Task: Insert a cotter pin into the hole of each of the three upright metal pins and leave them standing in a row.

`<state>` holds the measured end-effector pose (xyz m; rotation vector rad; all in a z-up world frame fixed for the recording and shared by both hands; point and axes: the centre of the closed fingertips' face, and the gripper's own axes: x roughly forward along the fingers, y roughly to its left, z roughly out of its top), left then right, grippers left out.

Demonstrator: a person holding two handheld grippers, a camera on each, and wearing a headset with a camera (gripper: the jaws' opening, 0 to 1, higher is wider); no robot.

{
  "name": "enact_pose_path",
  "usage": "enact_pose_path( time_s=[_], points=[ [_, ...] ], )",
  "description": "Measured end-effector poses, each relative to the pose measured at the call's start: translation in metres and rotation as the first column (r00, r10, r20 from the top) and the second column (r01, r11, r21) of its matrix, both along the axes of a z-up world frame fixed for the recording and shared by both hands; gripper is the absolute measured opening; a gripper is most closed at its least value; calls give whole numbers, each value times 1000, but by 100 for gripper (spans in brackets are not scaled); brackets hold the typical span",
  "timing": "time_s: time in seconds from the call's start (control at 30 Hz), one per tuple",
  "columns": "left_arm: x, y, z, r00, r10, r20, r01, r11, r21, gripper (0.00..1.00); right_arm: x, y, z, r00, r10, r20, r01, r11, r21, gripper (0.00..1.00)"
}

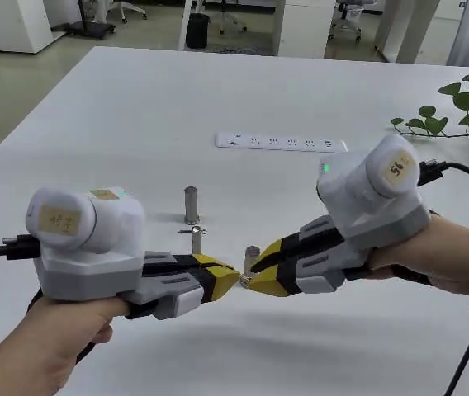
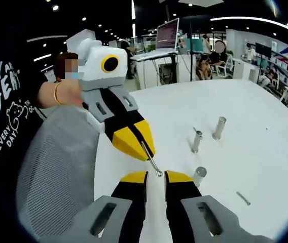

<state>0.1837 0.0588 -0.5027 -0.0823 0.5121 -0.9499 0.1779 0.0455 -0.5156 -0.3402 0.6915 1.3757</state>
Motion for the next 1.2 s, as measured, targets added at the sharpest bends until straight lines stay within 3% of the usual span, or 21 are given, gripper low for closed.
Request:
enact_pose_path(
  time_s=[0.23, 0.33, 0.5, 0.53, 0.63, 0.87, 1.2],
  points=[
    [-7, 1, -3, 996, -69, 60, 66, 996, 53, 0, -8, -2, -2, 991, -38, -131, 47, 997, 64, 12],
    [-10, 0, -2, 992, -94, 79, 90, 994, 57, 0, -10, -3, -3, 986, -43, -162, 56, 995, 80, 12],
    [-16, -4, 2, 985, -137, 108, 132, 990, 50, 0, -16, -4, -5, 977, -14, -211, 36, 994, 103, 13],
    [-19, -7, 5, 978, -163, 132, 159, 986, 41, 0, -19, -4, -5, 973, -5, -233, 33, 993, 115, 13],
    [-25, -11, 10, 969, -195, 151, 192, 981, 33, 0, -29, -2, -3, 964, 50, -262, -12, 989, 144, 12],
    [-31, -14, 10, 962, -228, 152, 227, 974, 18, 0, -38, -1, -4, 960, 100, -263, -63, 987, 145, 8],
    [-35, -13, 6, 963, -233, 137, 234, 972, 8, 0, -40, 0, -6, 968, 116, -223, -89, 988, 126, 1]
  ],
)
